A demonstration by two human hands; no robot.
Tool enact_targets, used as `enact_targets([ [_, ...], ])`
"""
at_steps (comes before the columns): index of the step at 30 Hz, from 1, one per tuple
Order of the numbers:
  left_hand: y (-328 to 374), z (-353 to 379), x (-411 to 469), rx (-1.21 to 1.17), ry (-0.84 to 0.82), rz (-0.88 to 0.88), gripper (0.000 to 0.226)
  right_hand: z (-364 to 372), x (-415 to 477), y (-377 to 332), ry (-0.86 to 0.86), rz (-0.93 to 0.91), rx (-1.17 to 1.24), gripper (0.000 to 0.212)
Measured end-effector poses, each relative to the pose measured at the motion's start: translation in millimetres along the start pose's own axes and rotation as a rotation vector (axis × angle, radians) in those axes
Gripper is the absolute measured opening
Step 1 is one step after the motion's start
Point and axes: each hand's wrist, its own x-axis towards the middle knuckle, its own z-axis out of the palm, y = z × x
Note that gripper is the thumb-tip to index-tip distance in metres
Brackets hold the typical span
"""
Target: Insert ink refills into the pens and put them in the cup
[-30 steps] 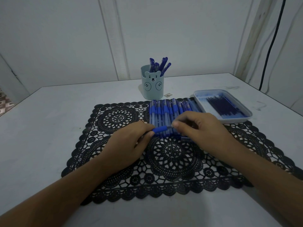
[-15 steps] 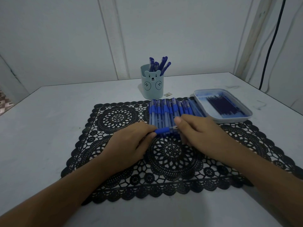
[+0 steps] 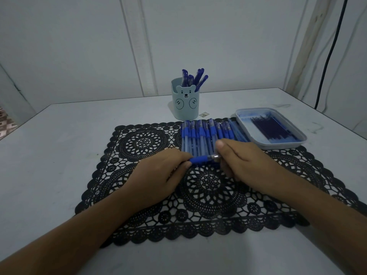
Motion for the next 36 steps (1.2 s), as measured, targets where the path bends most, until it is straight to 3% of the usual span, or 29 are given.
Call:
enact_targets([
  [4,-2,0,0,-0.017,0.026,-0.019,0.034,0,1,5,-0.064,-0.072,-0.068,0.014],
  [14,0,-1,1,0.009,0.048,-0.011,0.032,-9,3,5,-0.068,-0.068,-0.118,0.017],
  [17,-1,0,2,0.02,0.035,-0.02,0.034,-22,4,9,-0.112,-0.001,-0.31,0.033],
  [20,-2,0,1,0.004,0.05,-0.056,0.035,-28,4,16,-0.159,-0.009,-0.576,0.029],
  [23,-2,0,2,0.007,0.056,-0.063,0.036,-24,4,20,-0.213,-0.012,-0.656,0.022],
  [27,-4,1,2,0.001,0.06,-0.066,0.035,-22,5,21,-0.151,-0.044,-0.534,0.013],
  [32,-4,2,1,0.003,0.069,-0.063,0.035,-29,5,11,0.015,-0.006,-0.117,0.003],
  [36,-5,2,1,0.002,0.083,-0.051,0.033,-30,6,9,0.079,-0.009,0.007,0.008],
])
